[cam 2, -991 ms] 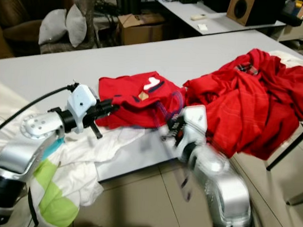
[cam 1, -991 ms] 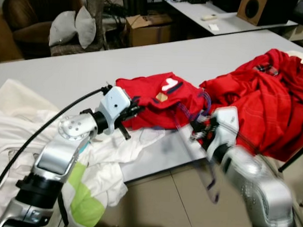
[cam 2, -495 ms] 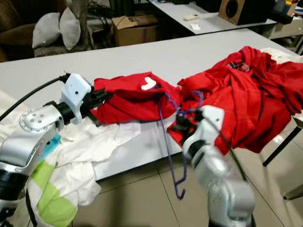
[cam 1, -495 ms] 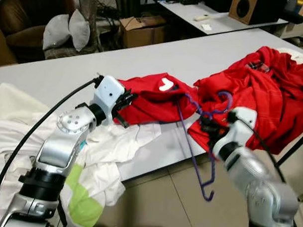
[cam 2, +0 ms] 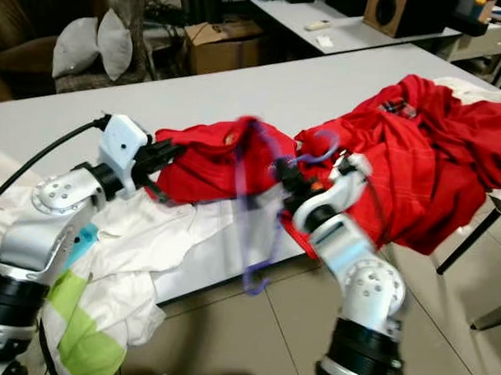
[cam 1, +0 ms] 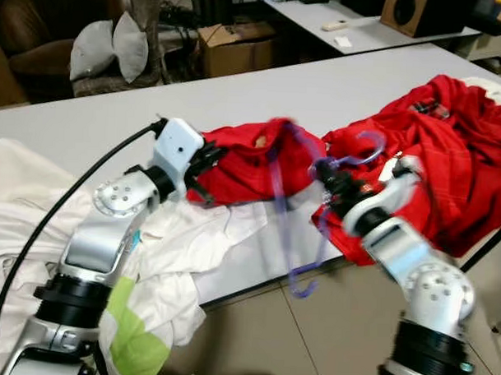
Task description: Hang hanger
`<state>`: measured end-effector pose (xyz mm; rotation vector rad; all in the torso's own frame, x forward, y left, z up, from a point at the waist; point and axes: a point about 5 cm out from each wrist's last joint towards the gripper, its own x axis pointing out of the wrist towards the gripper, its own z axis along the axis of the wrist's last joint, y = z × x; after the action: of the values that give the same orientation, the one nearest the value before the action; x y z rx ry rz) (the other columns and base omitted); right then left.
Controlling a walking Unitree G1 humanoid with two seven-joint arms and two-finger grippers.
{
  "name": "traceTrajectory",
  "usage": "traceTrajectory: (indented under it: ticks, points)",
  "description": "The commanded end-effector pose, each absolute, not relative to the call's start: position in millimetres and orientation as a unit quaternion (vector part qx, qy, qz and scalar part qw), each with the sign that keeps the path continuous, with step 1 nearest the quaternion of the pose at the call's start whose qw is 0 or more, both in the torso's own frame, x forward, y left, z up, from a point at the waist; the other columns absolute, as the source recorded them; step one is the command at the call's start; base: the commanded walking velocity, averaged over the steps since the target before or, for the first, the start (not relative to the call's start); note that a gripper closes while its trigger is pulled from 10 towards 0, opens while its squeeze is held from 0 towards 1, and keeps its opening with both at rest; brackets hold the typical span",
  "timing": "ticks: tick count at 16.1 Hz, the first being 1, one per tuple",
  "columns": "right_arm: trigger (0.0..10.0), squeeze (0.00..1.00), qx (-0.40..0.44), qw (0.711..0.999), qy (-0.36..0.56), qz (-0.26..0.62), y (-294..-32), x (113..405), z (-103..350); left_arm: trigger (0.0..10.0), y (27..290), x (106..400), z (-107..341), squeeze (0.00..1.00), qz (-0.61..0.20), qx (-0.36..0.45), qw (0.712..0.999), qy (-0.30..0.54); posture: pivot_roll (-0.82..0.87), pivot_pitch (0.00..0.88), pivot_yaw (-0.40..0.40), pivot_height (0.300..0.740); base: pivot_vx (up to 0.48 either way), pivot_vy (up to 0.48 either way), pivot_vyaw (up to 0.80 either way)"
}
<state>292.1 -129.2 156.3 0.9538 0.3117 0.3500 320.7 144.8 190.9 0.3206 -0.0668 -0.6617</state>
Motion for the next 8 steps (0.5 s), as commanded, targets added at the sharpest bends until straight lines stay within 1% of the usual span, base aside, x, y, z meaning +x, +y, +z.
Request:
traceTrajectory:
  ticks: [1, 2, 3, 5, 8]
  points:
    - [10.0, 0.00, 0.486, 0.840, 0.174, 0.169, -126.3, 293.0, 148.1, 0.0, 143.5, 320.2, 201.5, 0.00, -0.327, 0.156, 0.930, -0.059, -0.08, 0.000, 0.052, 0.740, 0.000, 0.000, 0.00]
    - [10.0, 0.00, 0.488, 0.837, 0.183, 0.166, -125.7, 292.9, 144.6, 0.0, 143.2, 320.4, 202.6, 0.00, -0.327, 0.155, 0.930, -0.063, -0.08, 0.000, 0.052, 0.740, 0.000, 0.000, 0.00]
    - [10.0, 0.00, 0.473, 0.840, 0.205, 0.170, -124.9, 290.7, 140.3, 0.0, 146.1, 322.4, 206.3, 0.00, -0.310, 0.158, 0.935, -0.072, -0.08, 0.000, 0.045, 0.740, 0.000, 0.000, 0.00]
    - [10.0, 0.00, 0.476, 0.838, 0.207, 0.165, -128.8, 290.9, 142.7, 0.0, 148.8, 323.2, 209.4, 0.00, -0.302, 0.155, 0.937, -0.081, -0.08, 0.000, 0.044, 0.740, 0.000, 0.000, 0.00]
    - [10.0, 0.00, 0.512, 0.832, 0.181, 0.116, -151.4, 304.5, 147.8, 0.0, 152.2, 318.6, 213.1, 0.00, -0.318, 0.143, 0.933, -0.095, -0.09, 0.000, 0.049, 0.740, 0.000, 0.000, 0.00]
